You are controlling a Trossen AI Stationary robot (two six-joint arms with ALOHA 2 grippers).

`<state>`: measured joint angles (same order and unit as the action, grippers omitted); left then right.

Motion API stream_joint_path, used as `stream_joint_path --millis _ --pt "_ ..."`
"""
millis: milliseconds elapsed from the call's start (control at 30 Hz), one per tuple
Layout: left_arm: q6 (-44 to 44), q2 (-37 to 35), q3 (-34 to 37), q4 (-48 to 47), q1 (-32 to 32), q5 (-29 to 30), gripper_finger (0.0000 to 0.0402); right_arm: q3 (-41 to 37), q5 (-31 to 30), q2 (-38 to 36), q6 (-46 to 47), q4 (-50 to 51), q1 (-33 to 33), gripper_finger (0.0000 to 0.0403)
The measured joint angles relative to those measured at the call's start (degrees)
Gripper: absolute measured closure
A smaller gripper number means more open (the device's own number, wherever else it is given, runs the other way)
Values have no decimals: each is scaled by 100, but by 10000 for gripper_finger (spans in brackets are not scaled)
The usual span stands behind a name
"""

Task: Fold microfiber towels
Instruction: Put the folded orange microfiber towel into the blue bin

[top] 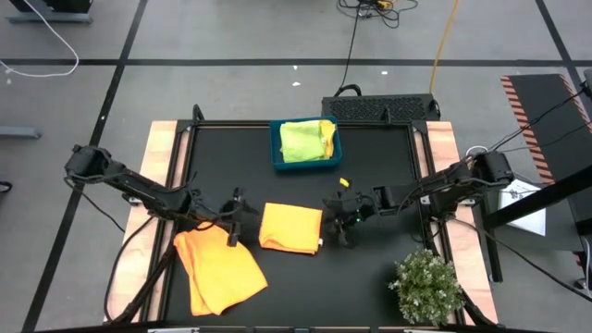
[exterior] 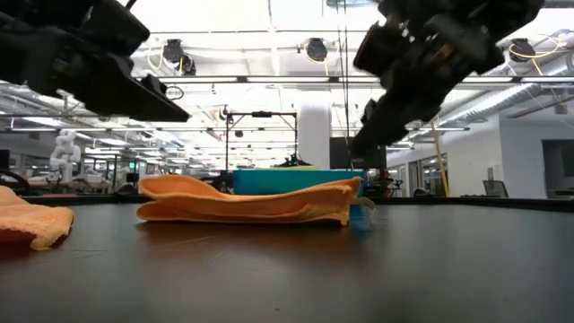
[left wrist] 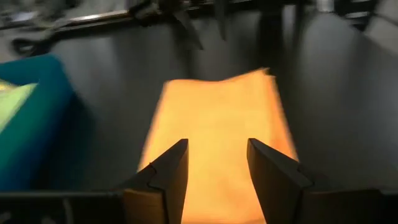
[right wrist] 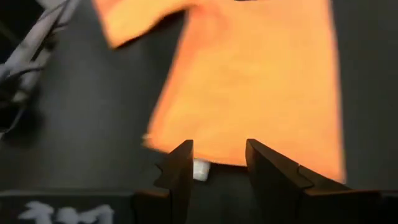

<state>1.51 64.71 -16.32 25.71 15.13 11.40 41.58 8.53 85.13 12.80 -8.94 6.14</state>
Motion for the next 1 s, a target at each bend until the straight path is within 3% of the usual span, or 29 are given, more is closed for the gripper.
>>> stream_joint_path --millis 133,333,567,733,867,1000 --pt "-126 126 0 -48 -259 54 250 -140 -98 179 415 -218 -458 265" --pt "-475 704 1 205 -969 -1153 273 -220 504 456 724 -522 -1091 252" --pt "-500 1465 -39 1111 -1609 -2080 294 -221 1277 1199 1155 -1256 -1451 177" --pt "-741 1908 -214 1189 -1837 -2362 293 -174 1412 1720 1300 -1619 -1476 136" --pt "-773 2129 -359 1183 -1866 -2369 293 -172 1453 1851 1318 -1826 -1474 139" --pt "-774 2159 -472 1185 -1866 -2356 293 -177 1426 1820 1173 -1807 -1470 179"
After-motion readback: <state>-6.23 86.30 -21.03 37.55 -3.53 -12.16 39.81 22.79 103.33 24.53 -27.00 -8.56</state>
